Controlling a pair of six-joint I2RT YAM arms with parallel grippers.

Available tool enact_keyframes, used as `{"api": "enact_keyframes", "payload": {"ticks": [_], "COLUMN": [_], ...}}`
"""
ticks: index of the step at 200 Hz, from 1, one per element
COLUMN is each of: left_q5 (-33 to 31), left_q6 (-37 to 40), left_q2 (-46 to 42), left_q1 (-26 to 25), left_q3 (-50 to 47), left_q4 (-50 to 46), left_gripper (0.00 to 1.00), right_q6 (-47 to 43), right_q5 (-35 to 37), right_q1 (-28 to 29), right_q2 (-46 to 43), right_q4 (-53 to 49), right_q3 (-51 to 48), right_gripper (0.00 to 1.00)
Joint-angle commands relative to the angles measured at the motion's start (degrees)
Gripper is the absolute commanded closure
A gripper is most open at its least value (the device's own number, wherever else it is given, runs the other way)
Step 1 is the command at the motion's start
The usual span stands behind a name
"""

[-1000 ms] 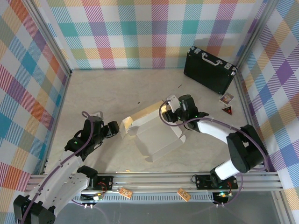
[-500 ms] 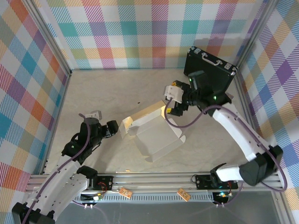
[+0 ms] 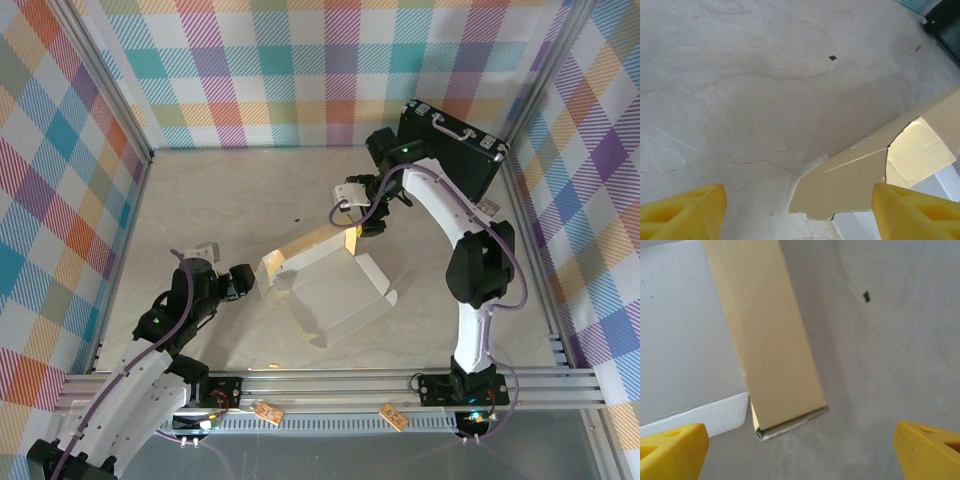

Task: Fold the paper box

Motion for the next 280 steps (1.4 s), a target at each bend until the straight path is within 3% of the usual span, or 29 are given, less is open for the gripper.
{"api": "enact_keyframes", "payload": {"ticks": [1,68,84,201,229,263,280], "left_q5": [0.5,-2.0,-2.0,-3.0,-3.7,-9.4,-6.9], "left_q6": [1.1,0.8,0.8,-0.3,0.4,4.8,7.9], "left_q2": [-1.0,-1.3,-1.0,-0.7,-0.6,2.4,8.1], "left_q1": [0.6,0.6,0.6,0.7,0.6,0.7,0.7], "left_q3": [0.1,0.1,0.2,-0.5,-3.2,-9.7,-9.8], "left_q4": [0.8,-0.6,-0.8,0.3,6.7,26.7,33.3], "left_gripper": [0.24,0.24,0.24,0.24,0.24,0.25,0.29], "right_q6": [-3.1,-3.8,-3.5,2.0,4.7,5.8,6.4], "right_q5": [-2.8,-2.1,-2.7,2.0,1.7,1.4,1.6], "right_q1": [0.8,2.3,2.3,1.0,-0.3,-2.0,-2.3], "right_q2": [2.2,6.9,6.9,-0.5,-3.2,-5.9,-6.7], "right_q4": [-3.8,-5.2,-6.1,-1.5,0.7,2.9,3.7], "right_q3": [2.4,3.5,3.6,-5.1,-9.5,-13.7,-14.6], "right_gripper": [0.07,0.16,0.25,0.51,0.52,0.53,0.53]}}
